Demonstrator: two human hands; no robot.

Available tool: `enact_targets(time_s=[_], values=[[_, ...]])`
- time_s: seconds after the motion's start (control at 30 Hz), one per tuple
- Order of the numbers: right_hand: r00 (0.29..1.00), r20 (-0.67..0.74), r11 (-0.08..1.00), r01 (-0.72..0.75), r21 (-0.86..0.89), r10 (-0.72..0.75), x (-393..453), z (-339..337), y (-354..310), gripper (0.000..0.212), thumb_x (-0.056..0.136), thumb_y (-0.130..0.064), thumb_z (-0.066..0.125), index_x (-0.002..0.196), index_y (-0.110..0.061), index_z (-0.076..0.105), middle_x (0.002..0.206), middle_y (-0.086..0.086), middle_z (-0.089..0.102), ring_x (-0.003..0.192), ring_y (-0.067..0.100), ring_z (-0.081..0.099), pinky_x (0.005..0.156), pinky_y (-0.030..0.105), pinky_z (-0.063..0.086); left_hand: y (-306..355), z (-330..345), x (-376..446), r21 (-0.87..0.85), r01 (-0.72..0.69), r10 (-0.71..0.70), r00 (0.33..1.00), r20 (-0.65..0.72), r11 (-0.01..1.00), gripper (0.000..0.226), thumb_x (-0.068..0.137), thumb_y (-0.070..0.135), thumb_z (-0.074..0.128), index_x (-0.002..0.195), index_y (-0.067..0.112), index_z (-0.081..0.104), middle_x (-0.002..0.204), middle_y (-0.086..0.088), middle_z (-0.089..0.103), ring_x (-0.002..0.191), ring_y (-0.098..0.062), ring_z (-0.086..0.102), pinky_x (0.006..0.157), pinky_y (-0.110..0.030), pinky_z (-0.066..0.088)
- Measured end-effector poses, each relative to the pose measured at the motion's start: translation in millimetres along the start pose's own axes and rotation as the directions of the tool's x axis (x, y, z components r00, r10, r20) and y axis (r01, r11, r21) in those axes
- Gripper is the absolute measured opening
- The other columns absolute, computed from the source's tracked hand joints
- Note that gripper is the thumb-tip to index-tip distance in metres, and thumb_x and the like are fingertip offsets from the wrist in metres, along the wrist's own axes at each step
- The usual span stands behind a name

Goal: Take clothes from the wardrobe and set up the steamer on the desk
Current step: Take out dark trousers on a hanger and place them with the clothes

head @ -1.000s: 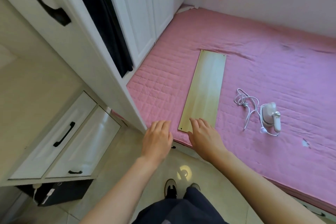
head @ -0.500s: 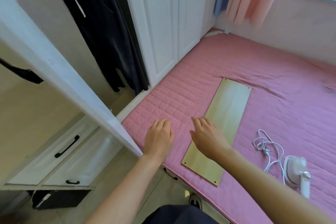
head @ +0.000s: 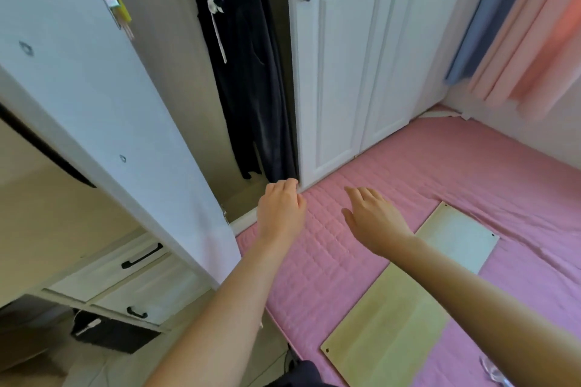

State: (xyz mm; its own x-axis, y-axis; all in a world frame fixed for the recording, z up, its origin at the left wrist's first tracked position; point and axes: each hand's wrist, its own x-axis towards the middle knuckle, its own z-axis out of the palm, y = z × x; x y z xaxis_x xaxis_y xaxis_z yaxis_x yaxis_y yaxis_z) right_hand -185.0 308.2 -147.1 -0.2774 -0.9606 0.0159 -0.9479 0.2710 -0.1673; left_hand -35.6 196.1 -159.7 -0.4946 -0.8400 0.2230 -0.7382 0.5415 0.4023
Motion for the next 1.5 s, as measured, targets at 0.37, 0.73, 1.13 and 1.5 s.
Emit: enact_targets(time_s=[0.37, 0.73, 1.13, 1.5], values=[[0.977, -0.138, 0.987, 0.164, -0.004, -0.163, 143.5, -72.8, -6.0, 0.050, 0.101, -0.032, 0.037, 0.144, -0.008, 0.031, 0.136, 0.009, 0.051, 0.128, 0.025, 0.045, 0.101, 0.035, 0.042, 13.1, -59.9, 154.8, -0.056, 0.131, -0.140, 0.966, -0.218, 0.990, 0.033, 0.096, 0.022, 0.049, 0.129, 0.014, 0.052, 0.120, -0.003, 0.060, 0.107, -0.019, 0.055, 0.081, -0.036, 0.053], [0.941, -0.268, 0.971, 0.229, 0.062, -0.205, 276.4, -134.6, -25.4, 0.036, 0.101, -0.030, 0.038, 0.130, -0.010, 0.044, 0.123, 0.008, 0.058, 0.109, 0.025, 0.056, 0.082, 0.033, 0.050, 15.5, -99.9, 274.0, -0.311, 0.214, -0.311, 0.898, -0.310, 0.926, 0.033, 0.096, 0.019, 0.050, 0.128, 0.014, 0.054, 0.116, -0.003, 0.063, 0.093, -0.016, 0.059, 0.074, -0.032, 0.053], [0.893, -0.383, 0.907, 0.343, 0.245, -0.235, 392.3, -191.6, -47.2, 0.037, 0.101, -0.026, 0.041, 0.134, -0.009, 0.041, 0.123, 0.011, 0.057, 0.099, 0.024, 0.062, 0.081, 0.030, 0.051, -0.1, -152.5, 410.5, -0.503, 0.183, -0.382, 0.865, -0.326, 0.845, 0.037, 0.093, 0.023, 0.055, 0.128, 0.010, 0.053, 0.117, -0.006, 0.060, 0.087, -0.013, 0.053, 0.060, -0.021, 0.042], [0.963, -0.249, 0.862, 0.214, 0.459, -0.106, 463.1, -210.9, -68.4, 0.052, 0.100, -0.020, 0.046, 0.146, -0.007, 0.026, 0.133, 0.013, 0.052, 0.114, 0.026, 0.056, 0.080, 0.023, 0.042, -27.0, -162.3, 460.1, -0.702, 0.161, -0.380, 0.909, -0.168, 0.694, 0.051, 0.083, 0.025, 0.065, 0.129, 0.017, 0.046, 0.110, -0.001, 0.056, 0.101, -0.019, 0.055, 0.087, -0.035, 0.050]])
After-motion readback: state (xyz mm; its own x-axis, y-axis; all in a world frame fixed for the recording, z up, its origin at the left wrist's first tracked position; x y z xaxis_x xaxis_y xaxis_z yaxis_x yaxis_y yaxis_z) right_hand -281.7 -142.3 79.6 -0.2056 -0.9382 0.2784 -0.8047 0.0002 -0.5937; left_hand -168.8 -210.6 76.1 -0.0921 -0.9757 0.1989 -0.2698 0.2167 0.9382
